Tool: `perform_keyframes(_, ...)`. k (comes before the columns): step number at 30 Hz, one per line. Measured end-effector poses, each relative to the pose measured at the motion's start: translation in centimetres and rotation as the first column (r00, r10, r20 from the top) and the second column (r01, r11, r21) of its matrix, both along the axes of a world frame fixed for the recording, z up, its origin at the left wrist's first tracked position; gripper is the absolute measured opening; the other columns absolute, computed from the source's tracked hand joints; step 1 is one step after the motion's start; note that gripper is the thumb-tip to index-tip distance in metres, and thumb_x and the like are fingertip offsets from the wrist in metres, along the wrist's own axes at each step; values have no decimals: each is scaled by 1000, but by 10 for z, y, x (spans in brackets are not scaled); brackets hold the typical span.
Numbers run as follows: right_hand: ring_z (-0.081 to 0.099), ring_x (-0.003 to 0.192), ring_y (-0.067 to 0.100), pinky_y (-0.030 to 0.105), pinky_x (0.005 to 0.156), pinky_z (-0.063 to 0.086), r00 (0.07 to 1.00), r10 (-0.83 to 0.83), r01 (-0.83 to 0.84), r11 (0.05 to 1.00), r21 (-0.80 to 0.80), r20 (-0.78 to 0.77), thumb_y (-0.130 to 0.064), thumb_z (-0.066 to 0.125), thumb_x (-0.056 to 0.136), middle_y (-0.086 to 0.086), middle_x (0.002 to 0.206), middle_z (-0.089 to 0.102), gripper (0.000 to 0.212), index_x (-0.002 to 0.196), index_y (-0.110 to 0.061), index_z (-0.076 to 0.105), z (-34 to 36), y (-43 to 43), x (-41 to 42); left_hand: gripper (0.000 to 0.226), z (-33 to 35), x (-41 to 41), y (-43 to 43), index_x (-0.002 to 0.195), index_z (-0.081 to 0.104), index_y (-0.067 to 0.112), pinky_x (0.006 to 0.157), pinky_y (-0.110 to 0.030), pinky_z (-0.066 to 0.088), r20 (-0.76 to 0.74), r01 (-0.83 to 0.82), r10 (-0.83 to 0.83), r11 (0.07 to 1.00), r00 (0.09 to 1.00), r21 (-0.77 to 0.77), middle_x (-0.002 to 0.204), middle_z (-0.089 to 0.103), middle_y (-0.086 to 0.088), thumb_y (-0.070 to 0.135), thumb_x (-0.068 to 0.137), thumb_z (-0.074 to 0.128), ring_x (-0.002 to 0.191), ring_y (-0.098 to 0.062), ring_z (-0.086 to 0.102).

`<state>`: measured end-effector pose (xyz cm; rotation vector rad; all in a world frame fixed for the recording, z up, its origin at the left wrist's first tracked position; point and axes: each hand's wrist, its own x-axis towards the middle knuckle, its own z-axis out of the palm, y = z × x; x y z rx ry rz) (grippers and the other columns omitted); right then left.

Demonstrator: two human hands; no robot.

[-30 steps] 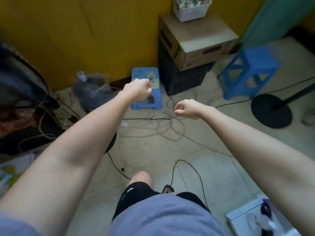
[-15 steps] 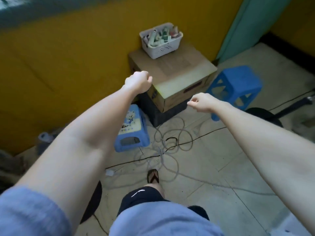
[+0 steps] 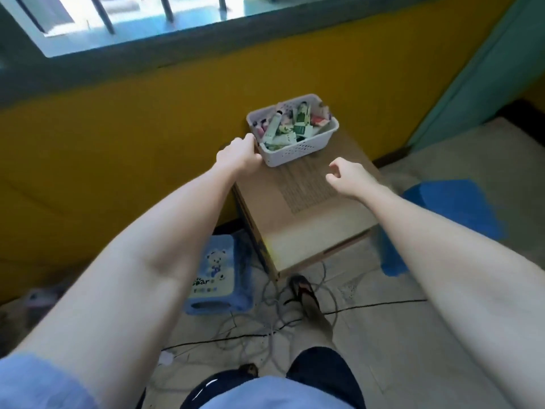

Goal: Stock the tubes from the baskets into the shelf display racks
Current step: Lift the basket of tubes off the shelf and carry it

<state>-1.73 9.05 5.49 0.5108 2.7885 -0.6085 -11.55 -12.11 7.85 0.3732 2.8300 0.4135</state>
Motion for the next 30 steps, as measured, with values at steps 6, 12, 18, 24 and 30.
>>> perform_keyframes(6, 54, 89, 26, 32, 68, 43, 979, 197, -196, 980, 23, -43, -26, 41, 95, 14, 122, 56, 35, 128, -15, 44, 0, 64, -143, 49, -28, -80, 45, 139, 33, 13, 97, -40, 40, 108, -340, 323, 913, 940, 225, 141, 37, -19, 26, 93, 44, 125, -33, 43)
perform_keyframes(12, 48, 121, 30, 33, 82, 42, 986, 51, -61, 996, -63, -157, -29, 47, 95, 14, 138, 45, 49, 139, -13, 34, -20, 121, -245, 51, -66, -134, 94, 142, 27, 18, 92, -33, 42, 255, -524, 464, 802, 848, 287, 148, 28, -18, 25, 95, 46, 129, -32, 40)
perform_keyframes(18, 45, 125, 32, 37, 89, 42, 999, -20, 30, 967, -253, 42, -38, 43, 97, 14, 141, 41, 55, 142, -9, 28, -73, 142, -278, 60, -99, -168, 118, 145, 18, 11, 108, -44, 27, 178, -640, 619, 763, 765, 91, 150, 17, -19, 28, 94, 46, 139, -35, 17)
perform_keyframes(24, 51, 114, 20, 27, 81, 41, 961, -277, 226, 773, -592, 5, -28, 48, 96, 9, 133, 48, 46, 135, -7, 36, -96, 129, -287, 49, -127, -175, 112, 140, 26, 8, 94, -37, 40, 296, -726, 666, 587, 685, 359, 136, 43, -19, 15, 94, 44, 123, -33, 45)
perform_keyframes(30, 52, 109, 18, 23, 79, 39, 917, -399, 338, 727, -598, 34, -23, 49, 94, 9, 122, 54, 36, 126, -6, 45, -93, 107, -274, 50, -129, -140, 99, 140, 31, 18, 83, -29, 43, 308, -706, 648, 543, 697, 455, 128, 55, -11, 16, 92, 47, 114, -30, 53)
